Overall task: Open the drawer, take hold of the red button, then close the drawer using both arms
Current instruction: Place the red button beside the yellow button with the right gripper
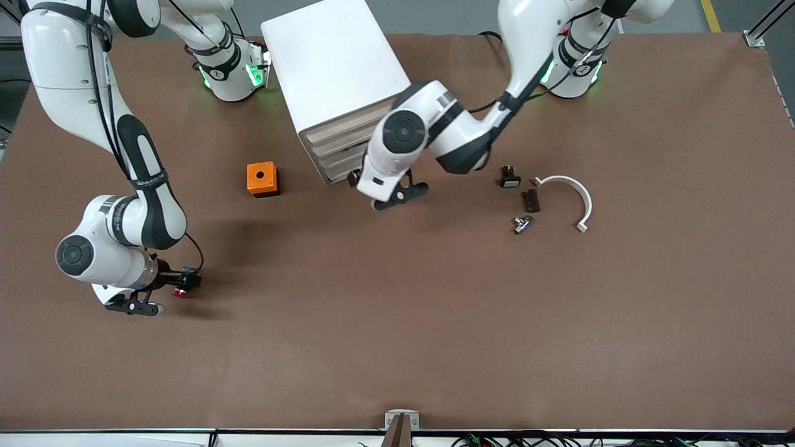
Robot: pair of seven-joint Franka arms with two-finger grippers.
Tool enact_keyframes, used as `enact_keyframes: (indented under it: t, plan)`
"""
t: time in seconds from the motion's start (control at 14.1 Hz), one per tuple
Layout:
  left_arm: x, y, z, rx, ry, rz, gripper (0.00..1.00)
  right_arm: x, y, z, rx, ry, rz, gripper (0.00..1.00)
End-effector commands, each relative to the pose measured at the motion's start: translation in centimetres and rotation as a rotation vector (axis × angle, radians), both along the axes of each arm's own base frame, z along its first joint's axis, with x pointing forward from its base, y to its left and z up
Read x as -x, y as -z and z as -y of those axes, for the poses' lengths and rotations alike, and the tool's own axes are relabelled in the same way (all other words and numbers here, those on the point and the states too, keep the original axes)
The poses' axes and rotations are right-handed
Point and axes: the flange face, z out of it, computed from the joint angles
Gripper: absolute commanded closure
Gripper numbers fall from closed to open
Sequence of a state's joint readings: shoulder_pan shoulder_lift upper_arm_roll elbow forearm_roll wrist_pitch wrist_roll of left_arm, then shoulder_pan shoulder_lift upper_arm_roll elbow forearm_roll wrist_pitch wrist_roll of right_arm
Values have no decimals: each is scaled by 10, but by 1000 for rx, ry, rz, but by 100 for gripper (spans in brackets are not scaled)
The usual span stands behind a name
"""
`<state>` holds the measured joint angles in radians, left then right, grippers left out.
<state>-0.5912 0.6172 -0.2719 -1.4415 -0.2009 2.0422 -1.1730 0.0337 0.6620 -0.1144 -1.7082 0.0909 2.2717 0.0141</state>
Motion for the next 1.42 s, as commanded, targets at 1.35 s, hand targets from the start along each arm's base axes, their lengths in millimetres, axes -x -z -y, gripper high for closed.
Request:
enact_keyframes:
  t: [1.35]
  plan:
    - [-133,-141,-220,63,-101,136,0,82,-328,28,-44,-155,-112,0]
